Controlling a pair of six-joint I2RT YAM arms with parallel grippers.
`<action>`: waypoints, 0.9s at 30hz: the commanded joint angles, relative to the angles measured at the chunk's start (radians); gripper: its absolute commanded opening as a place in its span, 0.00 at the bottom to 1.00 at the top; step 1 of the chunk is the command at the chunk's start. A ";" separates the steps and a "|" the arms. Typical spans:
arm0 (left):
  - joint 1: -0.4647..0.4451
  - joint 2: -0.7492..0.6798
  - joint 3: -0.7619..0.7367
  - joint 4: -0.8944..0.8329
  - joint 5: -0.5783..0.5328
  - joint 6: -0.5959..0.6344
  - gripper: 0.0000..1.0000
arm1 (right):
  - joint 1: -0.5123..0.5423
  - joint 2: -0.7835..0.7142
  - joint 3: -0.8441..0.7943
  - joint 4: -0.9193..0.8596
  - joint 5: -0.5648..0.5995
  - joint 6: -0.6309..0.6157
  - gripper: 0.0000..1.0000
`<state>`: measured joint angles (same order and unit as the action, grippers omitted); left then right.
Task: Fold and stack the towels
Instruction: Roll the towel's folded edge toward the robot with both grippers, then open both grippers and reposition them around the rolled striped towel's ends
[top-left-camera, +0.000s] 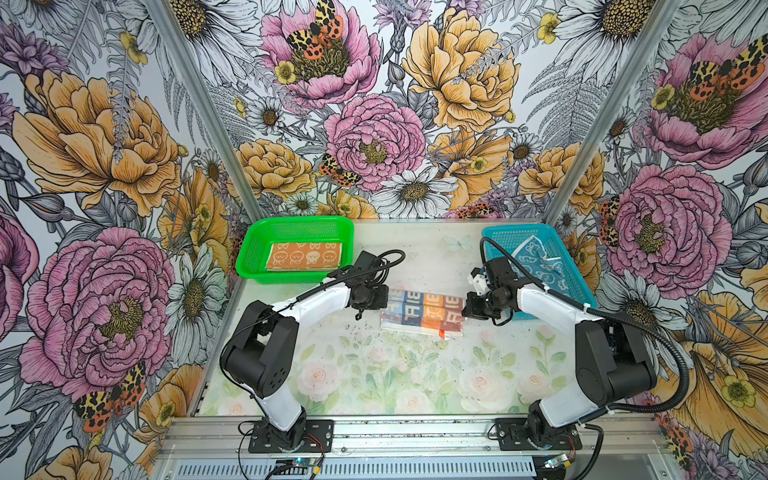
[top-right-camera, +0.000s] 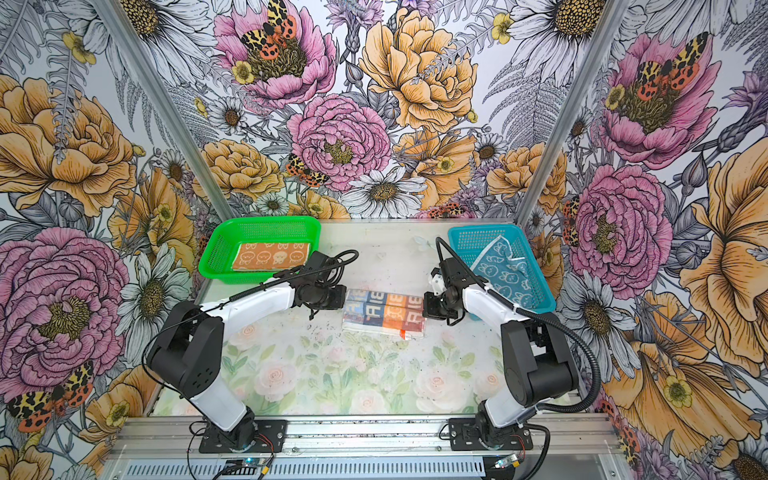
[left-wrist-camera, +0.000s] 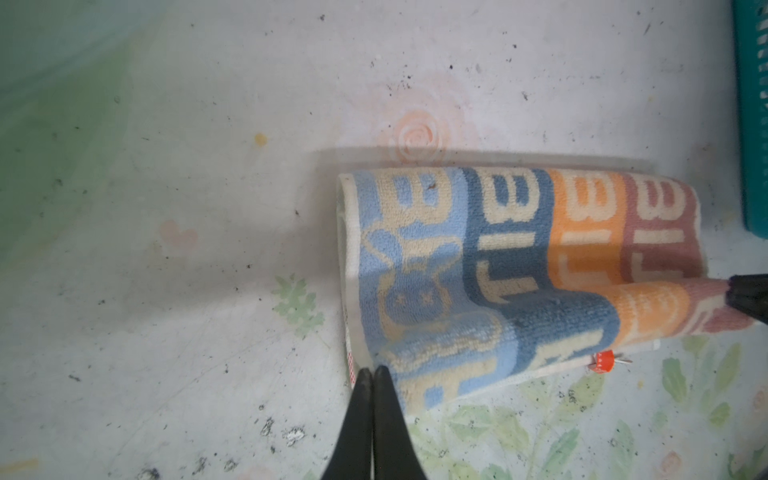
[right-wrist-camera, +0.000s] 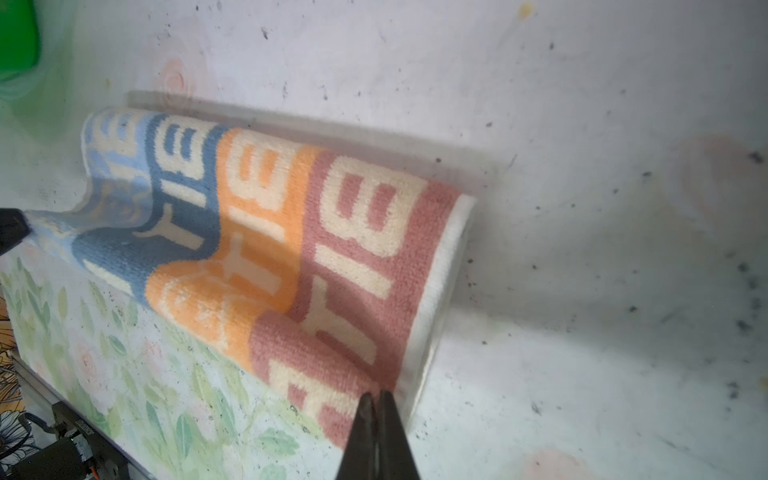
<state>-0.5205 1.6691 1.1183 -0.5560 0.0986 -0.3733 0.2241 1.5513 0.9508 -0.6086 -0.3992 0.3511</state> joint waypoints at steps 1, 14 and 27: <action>0.005 -0.034 -0.021 0.014 -0.042 -0.027 0.00 | 0.003 -0.025 -0.019 0.002 0.017 0.009 0.00; -0.030 0.020 -0.058 0.043 -0.036 -0.053 0.00 | 0.030 0.013 -0.100 0.055 0.014 0.033 0.06; -0.063 -0.062 0.035 0.049 0.053 -0.140 0.98 | 0.043 -0.157 -0.062 0.059 -0.055 0.111 0.77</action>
<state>-0.5743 1.6592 1.1072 -0.5343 0.0998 -0.4610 0.2569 1.4361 0.8558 -0.5739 -0.4126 0.4210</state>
